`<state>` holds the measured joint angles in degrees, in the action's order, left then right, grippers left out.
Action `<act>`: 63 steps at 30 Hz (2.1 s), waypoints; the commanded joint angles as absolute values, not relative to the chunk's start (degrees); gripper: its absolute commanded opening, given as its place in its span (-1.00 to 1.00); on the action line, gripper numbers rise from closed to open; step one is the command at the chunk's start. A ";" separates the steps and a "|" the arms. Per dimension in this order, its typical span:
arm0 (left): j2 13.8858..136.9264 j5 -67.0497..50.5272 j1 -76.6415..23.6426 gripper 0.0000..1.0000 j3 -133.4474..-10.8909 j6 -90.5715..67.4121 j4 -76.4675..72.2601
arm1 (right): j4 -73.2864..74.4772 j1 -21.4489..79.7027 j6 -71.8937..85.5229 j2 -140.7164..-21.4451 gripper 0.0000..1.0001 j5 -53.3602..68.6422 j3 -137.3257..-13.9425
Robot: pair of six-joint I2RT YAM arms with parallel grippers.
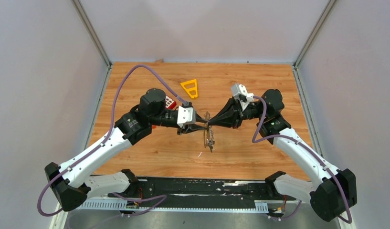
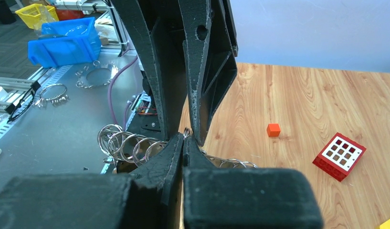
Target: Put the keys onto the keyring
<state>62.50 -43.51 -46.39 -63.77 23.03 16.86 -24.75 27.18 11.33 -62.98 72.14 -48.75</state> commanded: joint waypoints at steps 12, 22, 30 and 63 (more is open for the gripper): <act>64.10 -45.72 -46.05 -0.50 -63.59 20.73 14.16 | -27.04 27.00 10.71 -62.95 -1.00 72.56 -48.87; 65.27 -46.20 -46.01 -0.78 -64.30 19.50 13.91 | -25.63 26.92 8.87 -62.92 -1.00 72.33 -48.52; 64.58 -41.92 -45.97 -1.00 -65.76 20.34 18.53 | -14.65 26.98 -1.48 -61.46 -0.95 69.72 -49.64; 84.53 -18.24 -50.62 -1.00 -98.39 13.65 65.10 | -8.16 28.10 -11.84 -63.17 -0.24 61.83 -47.81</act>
<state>83.18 -19.46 -49.39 -93.62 15.42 60.07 -5.04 27.51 -12.67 -62.67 62.96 -47.92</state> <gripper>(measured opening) 0.009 0.383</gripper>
